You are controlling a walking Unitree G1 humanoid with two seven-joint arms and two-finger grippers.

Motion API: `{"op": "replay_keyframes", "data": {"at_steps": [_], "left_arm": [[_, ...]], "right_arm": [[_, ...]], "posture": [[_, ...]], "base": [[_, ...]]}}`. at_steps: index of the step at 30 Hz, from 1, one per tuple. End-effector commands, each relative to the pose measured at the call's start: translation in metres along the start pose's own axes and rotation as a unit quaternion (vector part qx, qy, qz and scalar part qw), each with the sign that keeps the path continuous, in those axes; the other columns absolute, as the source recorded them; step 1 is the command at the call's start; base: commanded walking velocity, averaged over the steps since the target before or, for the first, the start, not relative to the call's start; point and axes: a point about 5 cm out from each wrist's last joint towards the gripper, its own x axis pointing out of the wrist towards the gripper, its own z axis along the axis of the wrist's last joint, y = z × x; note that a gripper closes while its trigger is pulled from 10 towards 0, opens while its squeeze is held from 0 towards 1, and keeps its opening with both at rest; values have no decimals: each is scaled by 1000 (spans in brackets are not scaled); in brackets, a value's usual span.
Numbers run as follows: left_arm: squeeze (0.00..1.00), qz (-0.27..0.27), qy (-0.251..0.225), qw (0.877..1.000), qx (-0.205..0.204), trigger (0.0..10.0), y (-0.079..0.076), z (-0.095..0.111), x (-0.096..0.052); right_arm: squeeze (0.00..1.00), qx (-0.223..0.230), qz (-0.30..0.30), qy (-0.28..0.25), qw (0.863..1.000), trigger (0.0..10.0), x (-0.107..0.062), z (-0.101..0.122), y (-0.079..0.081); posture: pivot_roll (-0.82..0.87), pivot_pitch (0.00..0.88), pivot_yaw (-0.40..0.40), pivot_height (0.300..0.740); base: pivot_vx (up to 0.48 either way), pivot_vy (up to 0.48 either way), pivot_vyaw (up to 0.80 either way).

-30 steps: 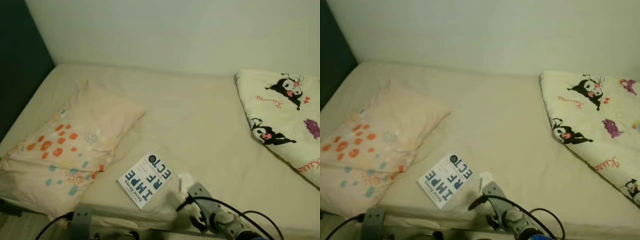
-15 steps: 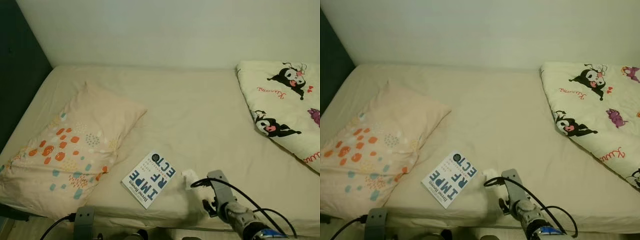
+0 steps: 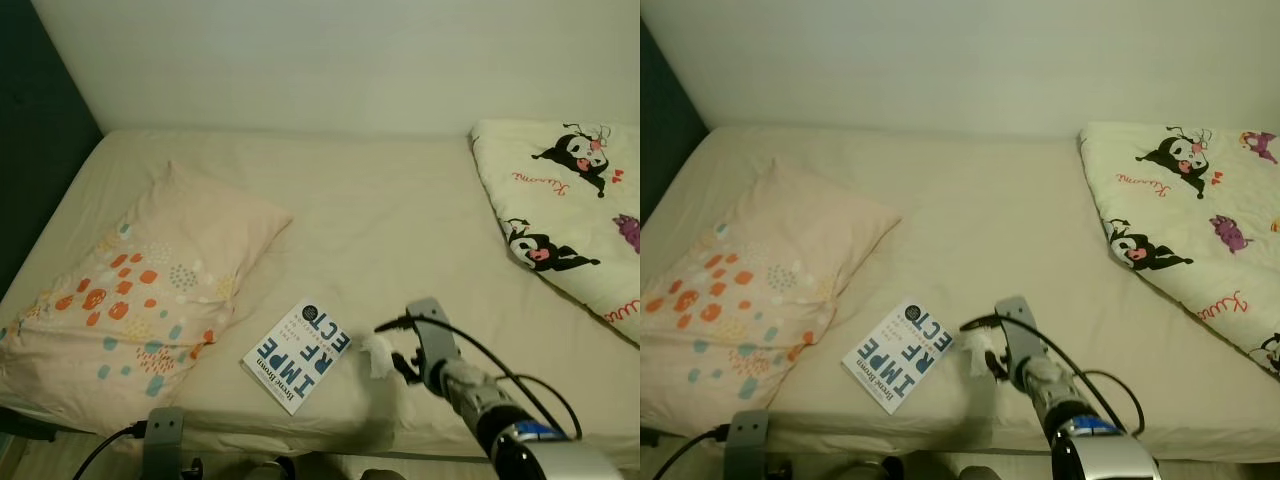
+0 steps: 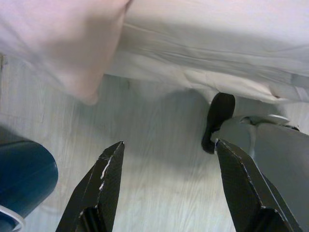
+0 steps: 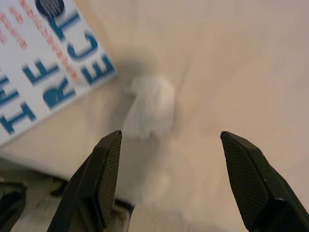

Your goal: Clean up the room

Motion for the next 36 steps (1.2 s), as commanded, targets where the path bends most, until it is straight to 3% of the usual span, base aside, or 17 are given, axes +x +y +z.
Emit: {"op": "replay_keyframes", "data": {"at_steps": [1,15,21,22,24,25,30,32,36], "left_arm": [[0,4,2,1000,-10,10000,3,-5,-1],[0,26,-54,997,-49,10000,23,12,0],[0,37,-108,991,-69,10000,40,26,-2],[0,53,-129,988,-69,10000,55,29,-4],[0,53,-129,988,-69,10000,55,29,-4],[0,59,-137,987,-63,10000,65,25,-7],[0,61,-132,988,-50,10000,71,15,-11],[0,63,-126,989,-41,10000,77,0,-17],[0,65,-117,990,-34,10000,82,-17,-24]], "right_arm": [[0,-5,3,3,1000,10000,0,-3,3],[0,-31,15,-25,999,10000,3,19,7],[0,-61,11,-64,996,10000,3,38,1],[0,-51,7,-102,993,10000,2,57,-4],[0,-51,7,-102,993,10000,2,57,-4],[0,-49,2,-117,992,10000,1,67,-6],[0,-85,-9,-116,990,10000,2,71,-5],[0,-104,-10,-128,986,10000,1,75,-3],[0,-87,-12,-139,986,10000,1,77,-5]], "posture": [[-40,53,44,655],[-13,99,47,600],[29,152,59,600],[61,190,75,600],[61,190,75,600],[76,216,88,600],[89,240,100,600],[118,281,119,600],[140,315,131,600]], "base": [[0,0,0],[0,0,0],[0,0,0],[0,0,0],[0,0,0],[0,0,0],[0,0,0],[0,0,0],[0,0,0]]}}
